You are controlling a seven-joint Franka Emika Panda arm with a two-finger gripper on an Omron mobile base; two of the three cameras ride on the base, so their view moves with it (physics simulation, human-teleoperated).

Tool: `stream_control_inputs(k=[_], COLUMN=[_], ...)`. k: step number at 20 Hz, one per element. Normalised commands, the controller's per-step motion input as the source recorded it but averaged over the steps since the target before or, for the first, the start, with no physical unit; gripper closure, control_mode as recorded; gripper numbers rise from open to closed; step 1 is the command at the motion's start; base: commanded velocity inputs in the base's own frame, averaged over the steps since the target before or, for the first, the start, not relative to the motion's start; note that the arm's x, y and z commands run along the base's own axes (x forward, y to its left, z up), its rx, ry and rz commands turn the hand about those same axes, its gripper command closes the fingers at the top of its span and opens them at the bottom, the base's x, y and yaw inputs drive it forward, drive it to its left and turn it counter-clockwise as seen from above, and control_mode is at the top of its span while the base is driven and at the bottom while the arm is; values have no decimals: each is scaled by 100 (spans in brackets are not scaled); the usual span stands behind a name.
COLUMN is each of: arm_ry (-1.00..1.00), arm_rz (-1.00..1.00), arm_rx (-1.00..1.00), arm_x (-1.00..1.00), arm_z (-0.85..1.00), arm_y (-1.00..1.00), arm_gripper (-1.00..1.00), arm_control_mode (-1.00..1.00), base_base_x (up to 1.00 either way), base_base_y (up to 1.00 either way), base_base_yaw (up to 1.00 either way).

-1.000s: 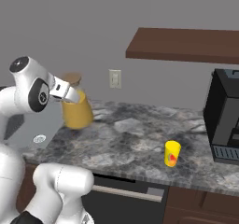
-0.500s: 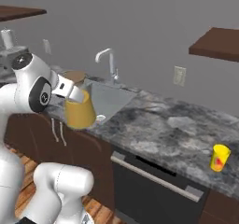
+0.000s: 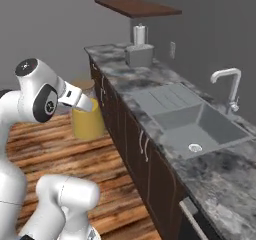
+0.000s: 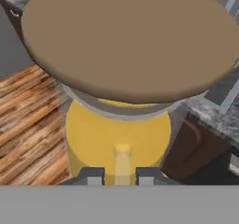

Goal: Place the pitcher and cup on the dining counter for serving.

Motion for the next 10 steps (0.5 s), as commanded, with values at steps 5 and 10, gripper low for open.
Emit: stream_control_inputs(k=[5,10], arm_ry=[0,0], arm_rz=[0,0], arm_rx=[0,0], arm_x=[0,0], arm_z=[0,0], arm_y=[0,0], arm_gripper=[100,100], arm_control_mode=[100,100], base_base_x=[0,0], base_base_y=[0,0], base_base_yaw=[100,100])
